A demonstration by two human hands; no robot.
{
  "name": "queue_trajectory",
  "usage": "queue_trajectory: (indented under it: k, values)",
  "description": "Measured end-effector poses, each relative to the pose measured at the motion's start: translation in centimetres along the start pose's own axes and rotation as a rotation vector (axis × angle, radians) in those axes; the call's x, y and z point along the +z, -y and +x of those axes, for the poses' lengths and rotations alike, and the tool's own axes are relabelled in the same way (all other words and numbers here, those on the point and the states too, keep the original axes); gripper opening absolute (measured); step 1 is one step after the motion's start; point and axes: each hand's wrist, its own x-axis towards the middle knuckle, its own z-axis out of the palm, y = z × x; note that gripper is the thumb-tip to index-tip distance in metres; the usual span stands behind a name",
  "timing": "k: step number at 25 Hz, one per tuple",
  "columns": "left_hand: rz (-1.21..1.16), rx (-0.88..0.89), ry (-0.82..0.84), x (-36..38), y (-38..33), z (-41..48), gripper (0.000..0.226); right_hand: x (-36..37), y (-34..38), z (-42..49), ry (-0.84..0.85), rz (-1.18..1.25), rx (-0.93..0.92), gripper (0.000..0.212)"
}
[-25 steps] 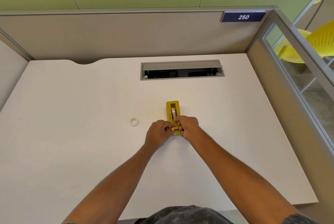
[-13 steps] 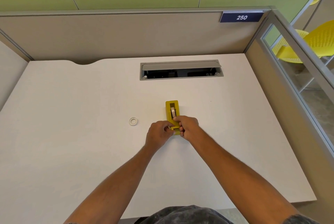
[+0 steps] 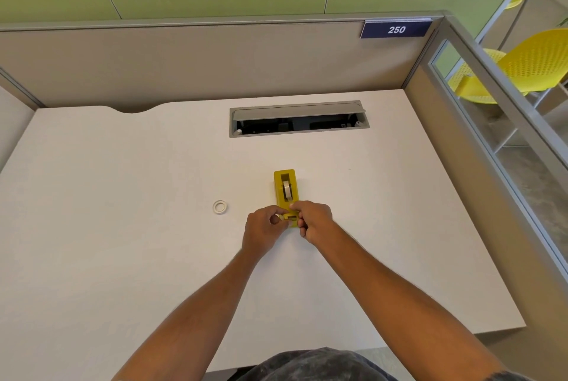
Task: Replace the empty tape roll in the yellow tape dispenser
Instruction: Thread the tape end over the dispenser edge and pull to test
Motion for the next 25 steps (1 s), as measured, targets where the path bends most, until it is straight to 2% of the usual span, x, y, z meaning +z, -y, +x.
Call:
queue_trajectory:
  k: [12, 17, 22, 25]
  values:
    - [-0.466, -0.206, 0.059, 1.5, -0.1, -1.1, 0.029, 0.0, -1.7, -1.2, 0.018, 0.07, 0.015, 0.009]
    - [-0.484, -0.225, 0.06, 1.6, 0.2, -1.0, 0.027, 0.0, -3.0, -1.4, -0.012, 0.072, 0.003, 0.01]
    - [-0.446, -0.214, 0.083, 1.4, 0.4, -1.0, 0.036, -0.2, -3.8, -1.7, -0.015, 0.057, -0.033, 0.008]
    - [-0.59, -0.303, 0.103, 1.4, 0.1, -0.8, 0.042, -0.3, -4.1, -1.9, -0.028, 0.053, -0.033, 0.008]
